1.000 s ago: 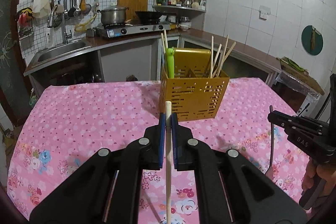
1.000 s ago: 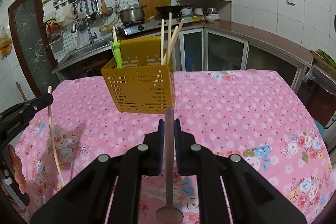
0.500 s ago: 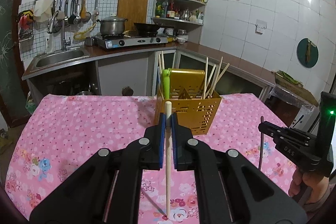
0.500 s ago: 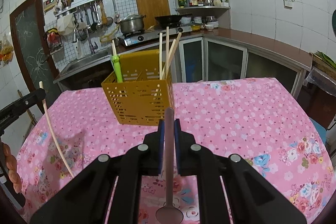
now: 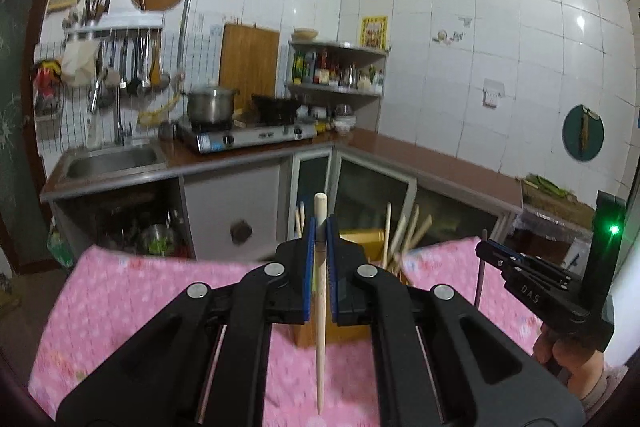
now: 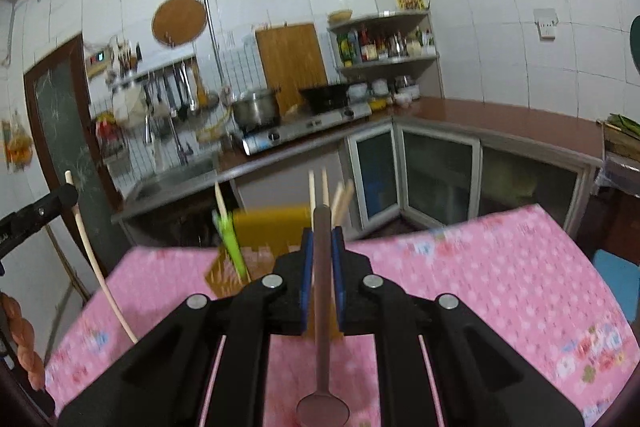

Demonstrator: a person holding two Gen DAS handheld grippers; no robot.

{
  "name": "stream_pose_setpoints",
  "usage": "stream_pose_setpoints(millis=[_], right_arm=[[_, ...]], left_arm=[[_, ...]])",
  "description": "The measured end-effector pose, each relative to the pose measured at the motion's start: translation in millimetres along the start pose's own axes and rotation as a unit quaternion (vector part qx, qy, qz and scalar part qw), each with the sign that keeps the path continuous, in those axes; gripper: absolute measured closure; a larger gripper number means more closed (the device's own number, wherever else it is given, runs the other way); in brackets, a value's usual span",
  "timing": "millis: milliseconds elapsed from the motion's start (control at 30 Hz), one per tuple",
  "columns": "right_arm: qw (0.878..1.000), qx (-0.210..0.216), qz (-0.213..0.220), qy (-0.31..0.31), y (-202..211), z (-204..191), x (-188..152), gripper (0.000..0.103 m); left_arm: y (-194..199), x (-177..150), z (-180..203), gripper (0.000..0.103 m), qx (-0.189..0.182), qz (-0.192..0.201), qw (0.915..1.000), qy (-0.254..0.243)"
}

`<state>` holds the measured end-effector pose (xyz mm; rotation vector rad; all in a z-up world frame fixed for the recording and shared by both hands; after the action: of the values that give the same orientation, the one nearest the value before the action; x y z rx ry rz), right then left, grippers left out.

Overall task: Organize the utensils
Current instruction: 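Carry the chopstick and wooden spoon up over the yellow caddy with both tools, then insert the chopstick and spoon into the caddy and open both tools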

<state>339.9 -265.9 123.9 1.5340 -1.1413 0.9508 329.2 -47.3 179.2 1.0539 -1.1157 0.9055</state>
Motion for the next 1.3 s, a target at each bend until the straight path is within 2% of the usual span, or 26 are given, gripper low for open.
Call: stream_pose_setpoints(millis=[267,467,667,833,1133,1300], right_arm=[[0.996,0.020,0.084,0.015,-34.5,-24.5,61.5,0.094],[0.992,0.041,0.115,0.033,-64.2,-36.6,63.7,0.094],[0.992,0.049,0.112,0.039,-91.7,-29.8,40.8,0.094],[0.992,0.059,0.096,0.056,-100.1,-26.6,14.3,0.094],[0.995,0.056,0.046,0.068,-92.8,-13.2,-24.9,0.094],[0.997,0.040,0.013,0.068,-91.7,-7.3,-45.1,0.094]], left_arm=[[-43.8,57.3,9.7,0.099,0.006,0.068,0.9976,-0.007],[-82.7,58.3,20.3,0.099,0.009,0.094,0.9950,-0.032],[-119.8,19.4,17.0,0.099,-0.007,0.065,0.9976,-0.025],[-134.0,-20.4,5.4,0.099,-0.013,0.029,0.9993,-0.020],[-131.8,-72.3,-19.8,0.098,-0.011,-0.020,0.9997,0.011],[-130.7,-91.0,-25.4,0.098,0.009,-0.038,0.9992,0.006]])
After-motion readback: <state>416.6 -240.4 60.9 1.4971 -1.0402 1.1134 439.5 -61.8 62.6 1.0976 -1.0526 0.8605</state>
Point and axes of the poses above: each gripper's, at about its wrist camera, not at the fingertips, and y roughly against the way its jaws point, z to its right, x to its top, the point moved 8 cm from there along -y, roughly the way its jaws point, and after that the axes turned 6 degrees about z, right-handed, at the moved point
